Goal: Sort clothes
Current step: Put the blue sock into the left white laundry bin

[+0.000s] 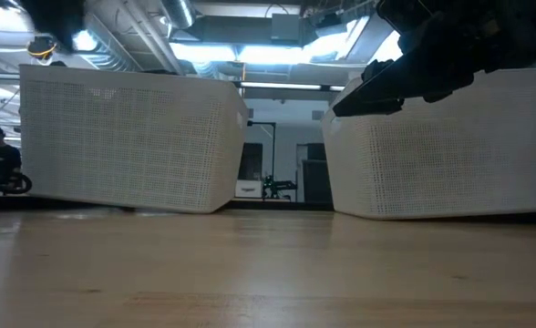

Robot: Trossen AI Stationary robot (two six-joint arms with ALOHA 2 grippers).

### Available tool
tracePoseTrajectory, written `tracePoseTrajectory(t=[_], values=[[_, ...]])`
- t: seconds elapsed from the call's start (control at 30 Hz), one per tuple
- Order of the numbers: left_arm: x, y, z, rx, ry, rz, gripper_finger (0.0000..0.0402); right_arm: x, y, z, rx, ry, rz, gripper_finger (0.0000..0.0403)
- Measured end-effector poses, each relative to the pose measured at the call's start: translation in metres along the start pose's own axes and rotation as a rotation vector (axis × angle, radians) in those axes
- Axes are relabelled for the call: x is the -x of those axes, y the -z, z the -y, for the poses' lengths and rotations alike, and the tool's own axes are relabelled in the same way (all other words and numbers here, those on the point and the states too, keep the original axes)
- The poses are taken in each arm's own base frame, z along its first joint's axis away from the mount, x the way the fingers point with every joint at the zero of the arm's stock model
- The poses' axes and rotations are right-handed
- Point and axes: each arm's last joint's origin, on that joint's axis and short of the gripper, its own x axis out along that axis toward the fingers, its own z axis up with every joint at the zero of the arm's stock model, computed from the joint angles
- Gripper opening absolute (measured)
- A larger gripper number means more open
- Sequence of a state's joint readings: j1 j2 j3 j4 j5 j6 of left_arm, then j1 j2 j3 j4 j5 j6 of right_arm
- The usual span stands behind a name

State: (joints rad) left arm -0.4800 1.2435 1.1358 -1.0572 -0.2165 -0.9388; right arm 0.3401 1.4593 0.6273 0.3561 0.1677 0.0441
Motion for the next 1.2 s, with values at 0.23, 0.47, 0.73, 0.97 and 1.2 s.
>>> tracePoseTrajectory(t=[0.23,0.47,0.73,0.97,1.2], values=[[-0.046,0.047,0.015,-0.104,-0.091,-0.152,0.0156,0.000,0.000,0.001,0.000,0.023,0.001,0.0264],[-0.079,0.076,0.030,-0.339,-0.098,-0.208,0.0156,0.000,0.000,0.001,0.000,0.025,0.001,0.0264],[-0.104,0.096,0.039,-0.455,-0.122,-0.381,0.0156,0.000,0.000,0.001,0.000,0.025,0.002,0.0264],[-0.120,0.105,0.039,-0.502,-0.168,-0.454,0.0156,0.000,0.000,0.001,0.000,0.025,0.001,0.0264],[-0.133,0.110,0.037,-0.547,-0.186,-0.521,0.0144,0.000,0.000,0.001,0.000,0.026,0.001,0.0264]])
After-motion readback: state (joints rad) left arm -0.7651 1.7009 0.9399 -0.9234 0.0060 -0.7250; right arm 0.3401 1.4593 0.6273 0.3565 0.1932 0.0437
